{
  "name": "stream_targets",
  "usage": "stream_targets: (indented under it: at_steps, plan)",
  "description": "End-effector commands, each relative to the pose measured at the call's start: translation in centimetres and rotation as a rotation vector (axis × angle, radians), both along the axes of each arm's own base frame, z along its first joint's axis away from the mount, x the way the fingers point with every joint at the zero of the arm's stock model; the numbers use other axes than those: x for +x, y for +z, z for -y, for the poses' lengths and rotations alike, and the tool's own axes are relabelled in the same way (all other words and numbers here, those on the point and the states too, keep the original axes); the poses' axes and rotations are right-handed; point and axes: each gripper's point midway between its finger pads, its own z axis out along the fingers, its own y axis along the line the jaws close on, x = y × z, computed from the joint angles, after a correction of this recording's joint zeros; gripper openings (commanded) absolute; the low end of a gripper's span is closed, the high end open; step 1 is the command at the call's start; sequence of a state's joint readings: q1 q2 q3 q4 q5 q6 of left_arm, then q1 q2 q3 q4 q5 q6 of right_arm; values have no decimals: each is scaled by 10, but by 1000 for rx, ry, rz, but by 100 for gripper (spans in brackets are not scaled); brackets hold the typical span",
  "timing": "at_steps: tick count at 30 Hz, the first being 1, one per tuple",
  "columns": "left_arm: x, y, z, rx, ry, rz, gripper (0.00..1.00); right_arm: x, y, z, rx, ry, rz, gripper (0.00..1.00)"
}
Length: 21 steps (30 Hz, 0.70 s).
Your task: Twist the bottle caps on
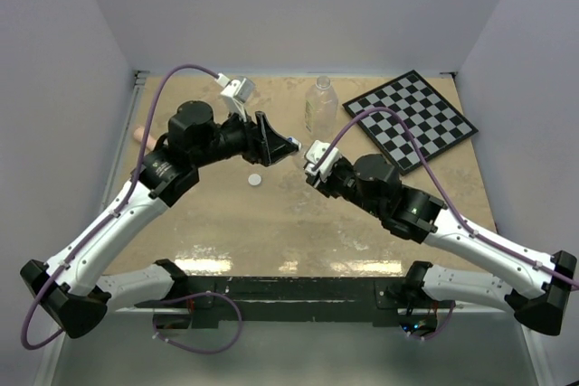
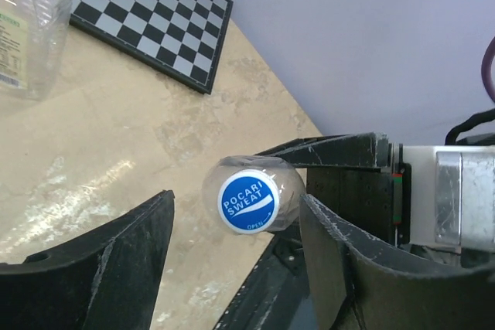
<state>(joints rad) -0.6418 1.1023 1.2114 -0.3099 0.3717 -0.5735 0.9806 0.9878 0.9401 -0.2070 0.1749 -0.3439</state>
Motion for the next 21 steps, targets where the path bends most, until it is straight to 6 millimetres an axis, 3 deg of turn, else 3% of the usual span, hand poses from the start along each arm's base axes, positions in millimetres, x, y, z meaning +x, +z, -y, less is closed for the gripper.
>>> stream_targets:
  at_steps: [1, 10, 16, 21]
  plan:
    - [0, 29, 10, -124, -3, -50, 69, 5, 14, 3, 30, -43, 61, 0]
    - [5, 23, 15, -133, -1, -83, 62, 5, 9, 0, 18, -42, 60, 0]
    - [10, 18, 18, -106, -1, -86, 51, 4, 6, -2, 10, -42, 54, 0]
    - [5, 15, 21, -64, -65, -56, 14, 2, 0, -5, -1, -21, 39, 0]
